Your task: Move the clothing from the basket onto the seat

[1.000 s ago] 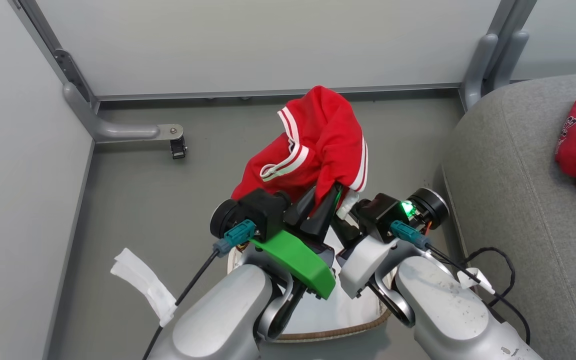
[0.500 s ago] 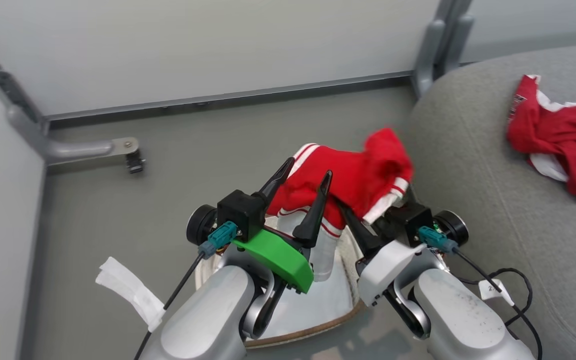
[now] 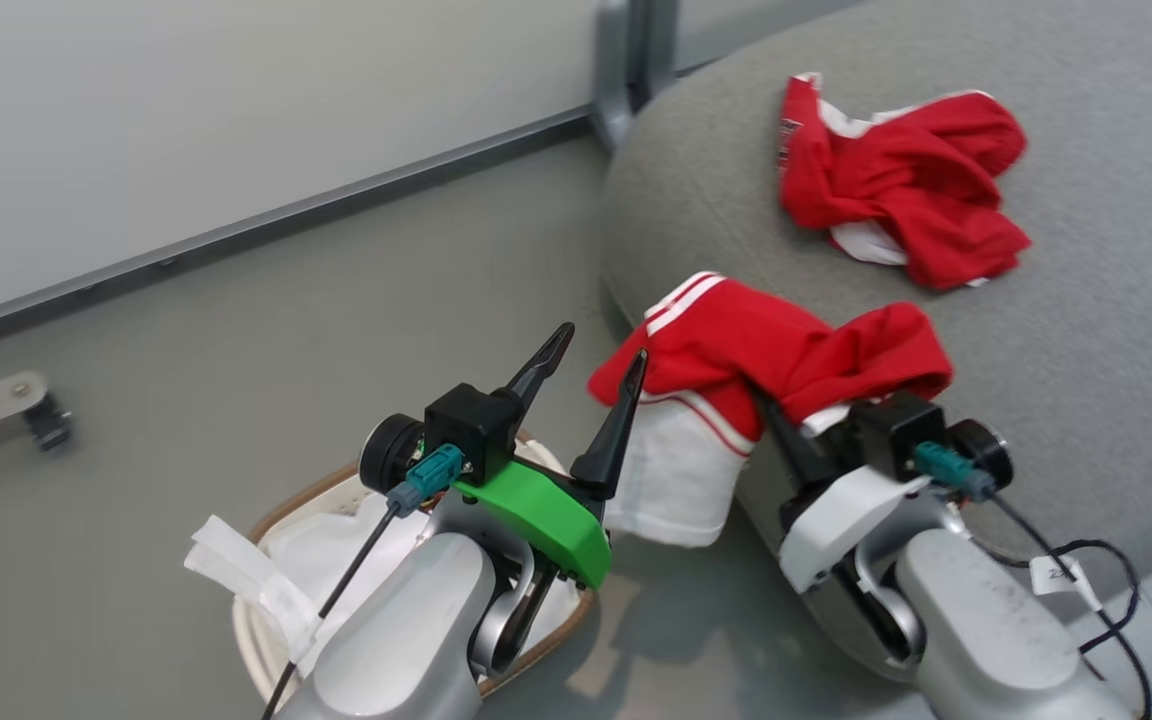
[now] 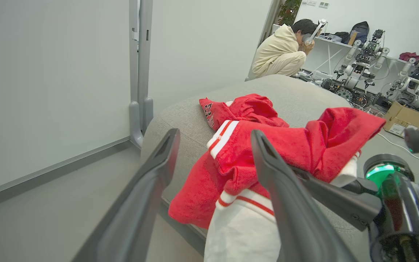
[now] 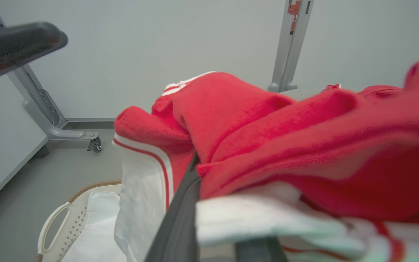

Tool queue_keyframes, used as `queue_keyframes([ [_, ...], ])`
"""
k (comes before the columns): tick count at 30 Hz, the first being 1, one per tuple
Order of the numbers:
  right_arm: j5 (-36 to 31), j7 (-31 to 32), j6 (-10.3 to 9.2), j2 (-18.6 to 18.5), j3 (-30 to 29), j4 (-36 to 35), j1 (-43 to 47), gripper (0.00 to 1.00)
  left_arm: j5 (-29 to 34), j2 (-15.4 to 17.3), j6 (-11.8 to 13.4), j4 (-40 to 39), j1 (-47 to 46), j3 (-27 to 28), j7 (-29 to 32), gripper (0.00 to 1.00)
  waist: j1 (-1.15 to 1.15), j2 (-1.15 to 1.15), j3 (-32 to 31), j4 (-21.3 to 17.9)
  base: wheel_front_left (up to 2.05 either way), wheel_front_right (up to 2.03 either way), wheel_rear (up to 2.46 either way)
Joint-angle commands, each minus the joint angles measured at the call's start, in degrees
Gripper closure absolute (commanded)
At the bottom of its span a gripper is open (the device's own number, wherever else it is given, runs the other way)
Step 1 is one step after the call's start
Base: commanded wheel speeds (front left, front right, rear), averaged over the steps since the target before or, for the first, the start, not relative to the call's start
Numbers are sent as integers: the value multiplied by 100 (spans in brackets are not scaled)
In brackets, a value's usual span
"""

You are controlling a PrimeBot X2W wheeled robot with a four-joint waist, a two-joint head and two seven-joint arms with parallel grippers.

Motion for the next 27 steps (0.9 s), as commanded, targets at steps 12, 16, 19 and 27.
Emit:
queue_keyframes([
  [12,-99,-12,-8,-1083,-688,68,-1193,100,68,30,34,216,-335,-186,-2,0,0,0,817,-616,0,0,0],
  [16,-168,-12,-8,-1541,-829,371,-1902,100,119,28,49,335,-429,-235,-2,0,0,0,1072,-437,0,0,0],
  [19,-299,-12,-8,-1871,-828,664,-2455,100,141,27,38,369,-515,-288,-2,0,0,0,1255,-282,0,0,0],
  [27,-541,-12,-8,-2319,-923,1641,-3891,100,196,26,100,379,-814,-428,-2,0,0,0,1867,177,0,0,0],
])
